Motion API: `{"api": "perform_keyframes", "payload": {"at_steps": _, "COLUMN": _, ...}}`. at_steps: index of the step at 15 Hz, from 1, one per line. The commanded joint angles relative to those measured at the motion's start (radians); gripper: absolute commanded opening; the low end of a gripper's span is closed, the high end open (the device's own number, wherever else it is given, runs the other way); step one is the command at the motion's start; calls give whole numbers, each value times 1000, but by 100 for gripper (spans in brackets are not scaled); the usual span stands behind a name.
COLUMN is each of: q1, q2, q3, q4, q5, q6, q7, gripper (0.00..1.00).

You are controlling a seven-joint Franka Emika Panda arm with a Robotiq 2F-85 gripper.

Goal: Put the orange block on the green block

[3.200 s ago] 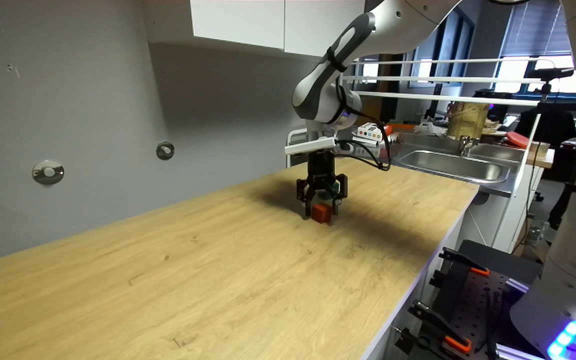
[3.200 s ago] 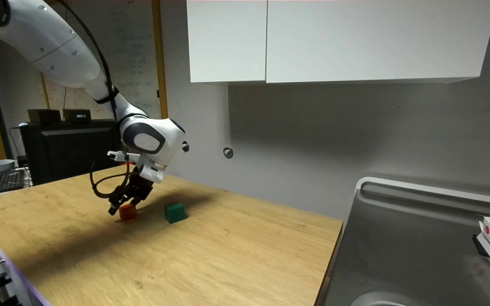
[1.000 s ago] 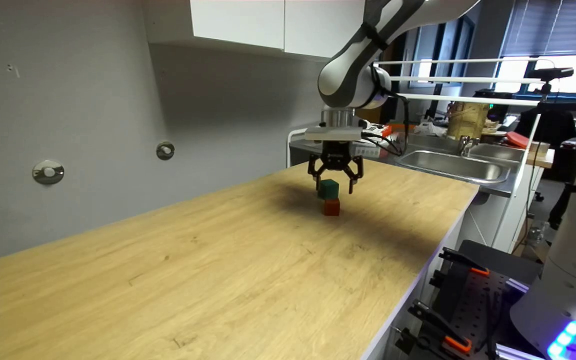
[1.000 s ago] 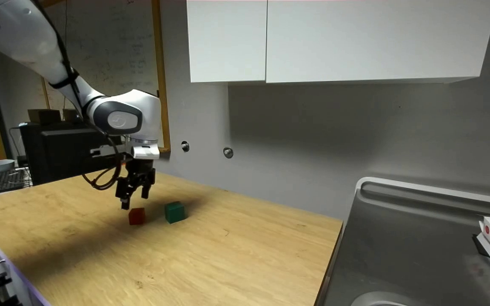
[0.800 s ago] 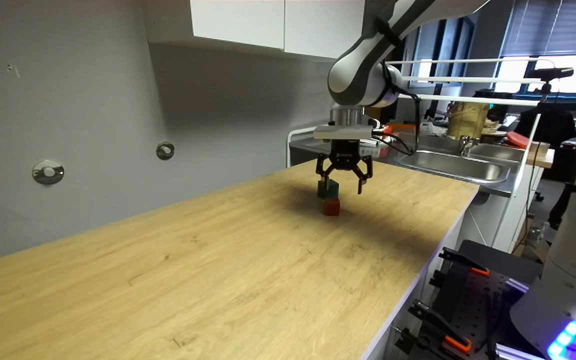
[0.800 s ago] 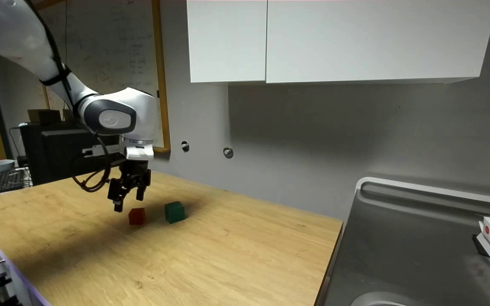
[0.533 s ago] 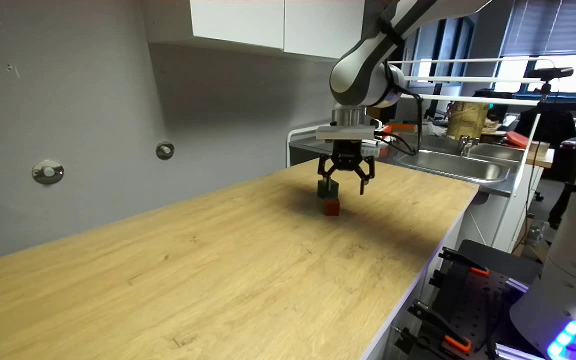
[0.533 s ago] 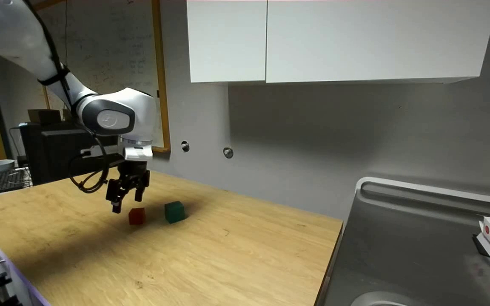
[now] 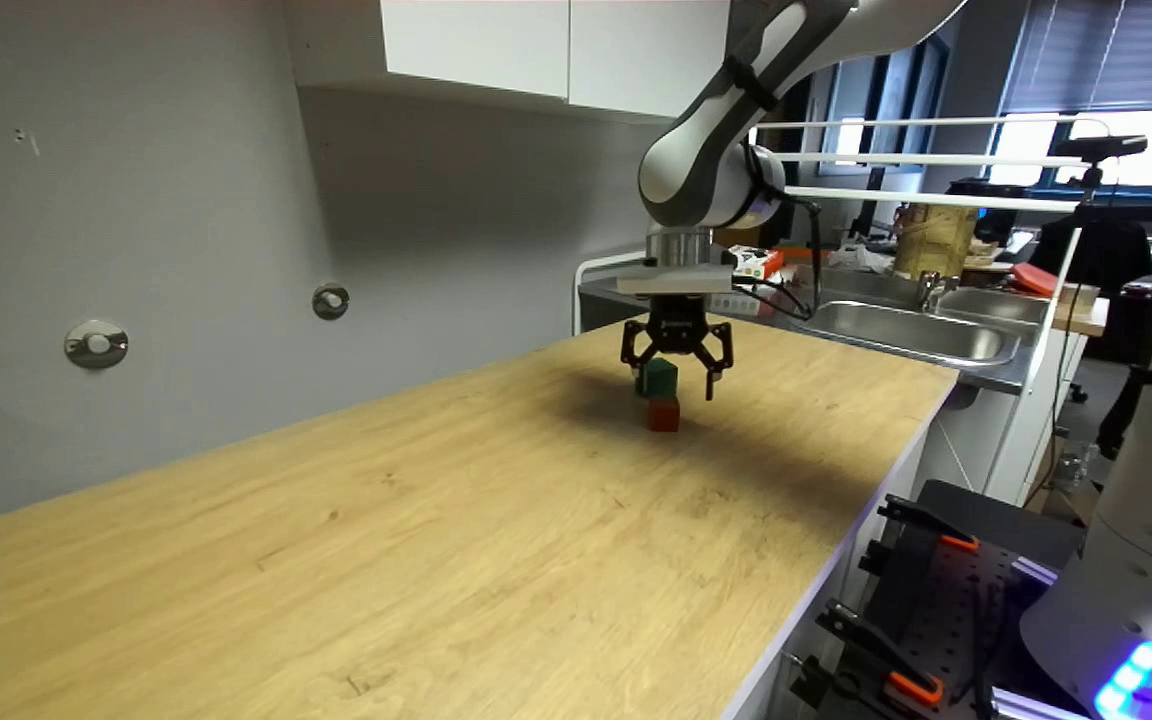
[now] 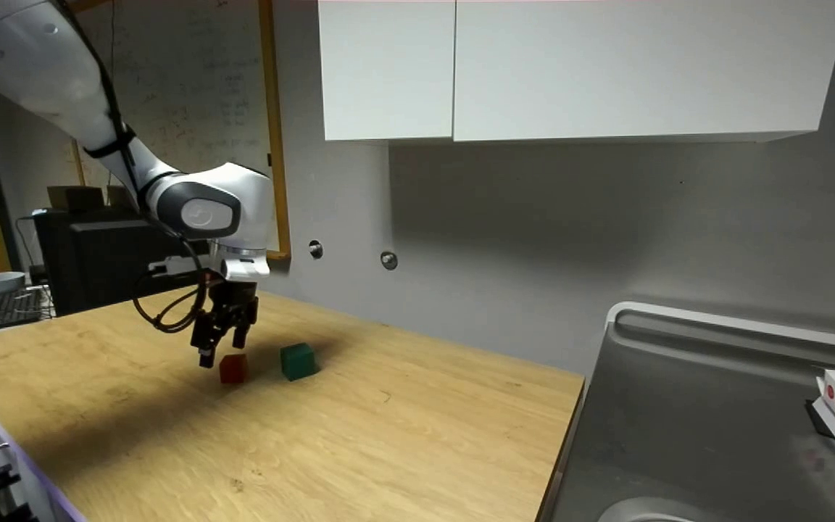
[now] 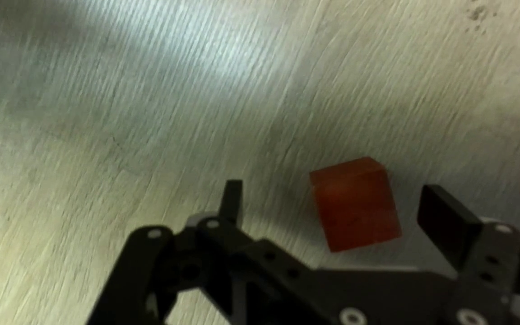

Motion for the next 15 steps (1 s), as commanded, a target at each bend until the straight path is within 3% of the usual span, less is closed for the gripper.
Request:
{"api": "perform_keyframes", "payload": {"at_steps": 1, "q1": -8, "q2": 83, "q3": 15, "q4": 85, "q5": 35, "q6": -35, "q7": -57, "gripper": 100}}
{"api": "perform_keyframes", "payload": {"at_steps": 5, "q1": -9, "q2": 154, "q3": 21, "q4": 139, "q5": 72, "q6": -45, "q7": -101, "gripper": 100}}
{"api": "perform_keyframes", "payload": {"at_steps": 6, "q1": -8, "q2": 165, "q3": 22, "q4": 147, "q5": 80, "q6": -48, "q7": -108, "gripper": 75}}
{"api": "perform_keyframes", "payload": {"at_steps": 7, "q1": -8, "q2": 173, "q3": 22, "q4": 155, "q5": 86, "q6": -48, "q7": -114, "gripper": 73}}
{"api": "perform_keyframes", "payload": {"at_steps": 14, "q1": -6, "q2": 172, "q3": 16, "q4": 194, "q5": 106, "q6": -44, "q7": -117, "gripper": 20}}
{"api": "perform_keyframes", "payload": {"at_steps": 15, "q1": -8, "q2": 167, "q3": 13, "q4": 200, "q5": 108, "q6": -42, "q7": -115, "gripper": 18}}
